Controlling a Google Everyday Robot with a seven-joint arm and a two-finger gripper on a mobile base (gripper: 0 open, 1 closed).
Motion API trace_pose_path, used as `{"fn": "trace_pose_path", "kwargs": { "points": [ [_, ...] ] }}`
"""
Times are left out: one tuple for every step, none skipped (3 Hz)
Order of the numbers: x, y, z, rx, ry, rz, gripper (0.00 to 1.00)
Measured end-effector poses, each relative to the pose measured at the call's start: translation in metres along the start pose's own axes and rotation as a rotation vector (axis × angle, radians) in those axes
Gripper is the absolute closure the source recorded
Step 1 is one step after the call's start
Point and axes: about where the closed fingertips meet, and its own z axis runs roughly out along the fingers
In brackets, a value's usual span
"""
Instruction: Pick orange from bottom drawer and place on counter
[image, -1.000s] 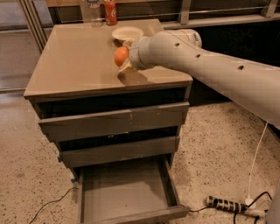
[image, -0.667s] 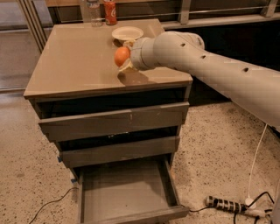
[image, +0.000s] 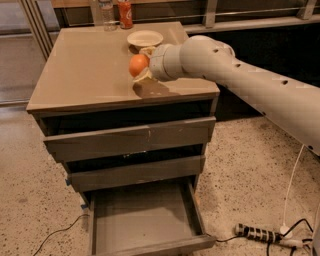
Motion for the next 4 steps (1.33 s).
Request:
{"fn": "trace_pose_path", "kwargs": {
  "points": [
    [-0.0054,0.0039,0.0049,-0.033,-0.116,0.078,1.00],
    [-0.0054,0.0040,0.0049,-0.033,-0.117,0.078,1.00],
    [-0.0070,0.0073,0.0069,-0.055,-0.181,0.130,1.00],
    [-0.0102,0.0124,0.0097,-0.088,-0.273,0.199,1.00]
  ]
}}
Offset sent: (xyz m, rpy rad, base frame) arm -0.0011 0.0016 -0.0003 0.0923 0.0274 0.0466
